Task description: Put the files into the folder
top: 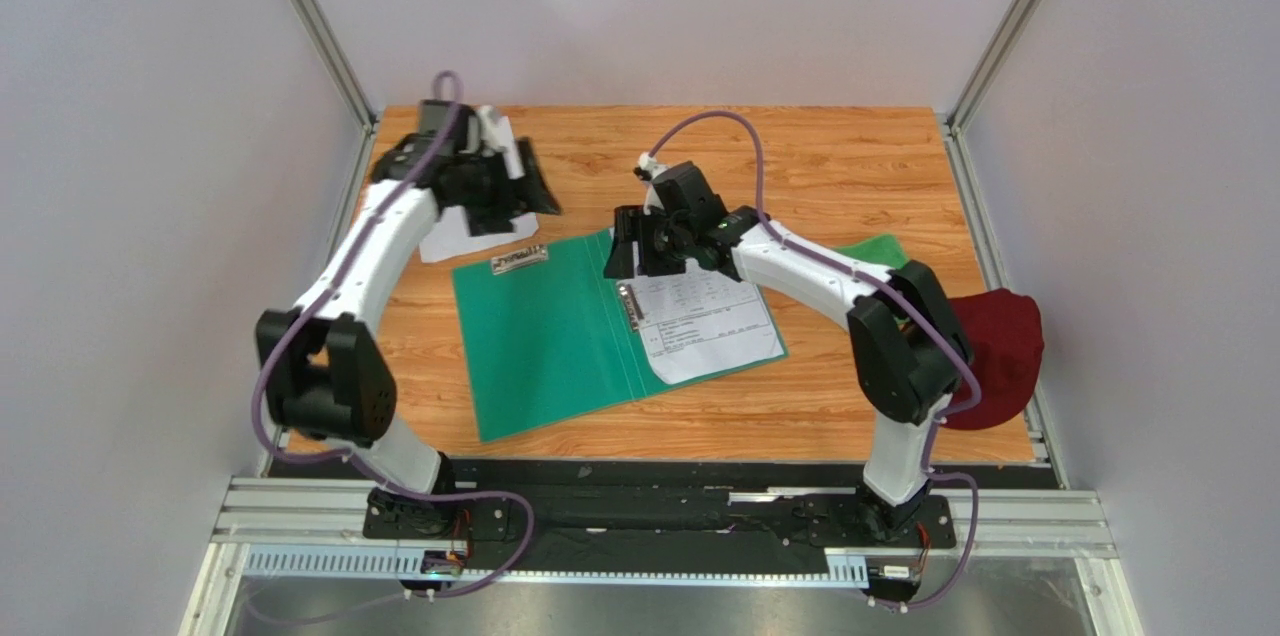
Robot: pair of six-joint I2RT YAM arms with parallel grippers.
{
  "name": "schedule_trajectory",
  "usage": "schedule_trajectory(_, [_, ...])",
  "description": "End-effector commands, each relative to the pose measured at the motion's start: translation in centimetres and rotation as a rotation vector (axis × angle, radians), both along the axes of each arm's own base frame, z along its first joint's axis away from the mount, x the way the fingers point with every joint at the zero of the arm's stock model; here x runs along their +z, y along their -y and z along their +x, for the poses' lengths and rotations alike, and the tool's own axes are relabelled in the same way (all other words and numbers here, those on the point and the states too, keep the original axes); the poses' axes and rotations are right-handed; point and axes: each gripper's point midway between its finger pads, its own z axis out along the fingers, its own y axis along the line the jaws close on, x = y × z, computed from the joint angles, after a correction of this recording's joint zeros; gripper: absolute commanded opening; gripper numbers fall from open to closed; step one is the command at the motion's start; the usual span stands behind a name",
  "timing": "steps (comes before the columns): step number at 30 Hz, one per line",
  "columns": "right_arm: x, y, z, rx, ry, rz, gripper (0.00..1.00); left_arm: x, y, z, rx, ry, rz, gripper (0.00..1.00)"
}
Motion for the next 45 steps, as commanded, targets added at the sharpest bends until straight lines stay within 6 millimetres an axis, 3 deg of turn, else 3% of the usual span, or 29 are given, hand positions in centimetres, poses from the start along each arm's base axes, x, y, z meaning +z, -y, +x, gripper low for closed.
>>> schedule_trajectory(1, [0.4, -5.9, 0.0, 0.1, 0.001, 0.093, 0.64, 0.2, -7.6, -0.9, 0.171, -0.032, -0.101, 0.94])
schedule_trajectory(2, [-0.9, -6.3, -0.3, 0.097, -0.021, 0.062, 0.62, -0.4, -10.2, -1.2, 0.222, -0.058, -0.088, 0.94])
schedule_trajectory(4, [-2.3, -6.1, -0.9, 0.057, -0.029, -0.04, 0.58, -2.3, -12.6, -1.9, 0.288, -0.12, -0.085, 0.92])
schedule_trajectory(7, [-4.9, -4.8, -1.8, 0.006, -0.036, -0.148, 0.55, -5.8, -14.0, -4.0, 0.379, -0.226, -0.125, 0.89])
schedule_trajectory(8, [-5.2, -4.4, -1.9, -0.004, -0.023, -0.176, 0.55, -6.3, -14.2, -3.8, 0.408, -0.21, -0.144, 0.9])
schedule_trajectory(9, [-5.8, -3.3, -1.6, -0.031, 0.016, -0.245, 0.55, -7.7, -14.2, -5.0, 0.43, -0.241, -0.155, 0.9])
schedule_trajectory(12, [-7.8, -1.7, -1.9, 0.002, 0.045, -0.346, 0.57, -8.8, -14.4, -5.3, 0.467, -0.233, -0.165, 0.9])
schedule_trajectory(17, [-10.5, 1.3, -1.1, -0.008, 0.051, -0.482, 0.58, -8.3, -14.3, -4.1, 0.479, -0.173, -0.195, 0.84])
schedule_trajectory(20, [-11.7, 3.3, 0.5, -0.032, 0.047, -0.519, 0.58, -7.8, -14.3, -3.5, 0.453, -0.167, -0.195, 0.82])
schedule_trajectory(23, [-11.7, 6.9, 3.7, -0.087, 0.082, -0.607, 0.58, -7.0, -14.4, -3.1, 0.428, -0.148, -0.191, 0.81])
schedule_trajectory(27, [-11.3, 10.2, 8.3, -0.104, 0.141, -0.712, 0.59, -5.6, -14.6, -2.3, 0.404, -0.121, -0.158, 0.81])
schedule_trajectory(28, [-9.8, 10.0, 10.4, -0.117, 0.186, -0.702, 0.6, -5.5, -14.4, -2.1, 0.395, -0.115, -0.152, 0.81])
schedule_trajectory(29, [-9.2, 11.1, 12.0, -0.139, 0.197, -0.72, 0.6, -5.6, -14.3, -1.8, 0.388, -0.117, -0.142, 0.82])
schedule_trajectory(30, [-9.7, 11.5, 12.3, -0.134, 0.169, -0.733, 0.61, -5.3, -14.2, -1.1, 0.375, -0.104, -0.132, 0.82])
schedule_trajectory(31, [-7.4, 10.8, 14.0, -0.154, 0.199, -0.689, 0.62, -5.6, -13.0, -1.1, 0.331, -0.127, -0.122, 0.81])
schedule_trajectory(32, [-6.9, 10.3, 14.0, -0.133, 0.185, -0.646, 0.63, -6.7, -12.3, -0.9, 0.302, -0.168, -0.118, 0.8])
schedule_trajectory(33, [-5.3, 9.7, 13.9, -0.133, 0.192, -0.594, 0.66, -6.2, -11.7, 0.0, 0.272, -0.156, -0.103, 0.81])
schedule_trajectory(34, [-4.3, 9.0, 13.8, -0.13, 0.194, -0.545, 0.68, -6.6, -9.8, -0.2, 0.202, -0.169, -0.075, 0.83])
schedule_trajectory(35, [-3.5, 7.7, 12.9, -0.103, 0.174, -0.474, 0.68, -7.9, -9.6, 0.1, 0.195, -0.193, -0.019, 0.85])
schedule_trajectory(36, [-1.6, 7.1, 12.6, -0.137, 0.171, -0.4, 0.7, -7.8, -9.3, 0.7, 0.184, -0.184, 0.002, 0.86])
schedule_trajectory(37, [-0.8, 6.5, 12.0, -0.151, 0.149, -0.347, 0.71, -8.1, -7.3, 0.8, 0.129, -0.175, 0.013, 0.87])
schedule_trajectory(39, [-0.6, 3.6, 9.5, -0.081, 0.056, -0.168, 0.72, -9.2, -4.9, 0.9, 0.07, -0.194, -0.015, 0.87])
schedule_trajectory(40, [0.7, 2.4, 8.3, -0.099, 0.007, -0.052, 0.72, -9.5, -4.2, 1.3, 0.068, -0.194, -0.034, 0.85])
schedule_trajectory(41, [2.0, -0.2, 7.4, -0.028, 0.005, 0.092, 0.72, -10.3, -3.3, 1.2, 0.054, -0.216, -0.051, 0.83])
schedule_trajectory(42, [0.3, -0.5, 5.6, -0.022, -0.063, 0.124, 0.72, -10.8, -2.2, 0.9, 0.032, -0.222, -0.056, 0.81])
schedule_trajectory(44, [1.2, -2.2, 4.5, -0.013, -0.098, 0.233, 0.7, -11.9, -1.0, 0.7, 0.024, -0.248, -0.081, 0.76])
schedule_trajectory(45, [0.1, -2.3, 3.6, -0.002, -0.13, 0.247, 0.68, -12.3, -0.1, 0.3, 0.01, -0.257, -0.101, 0.74])
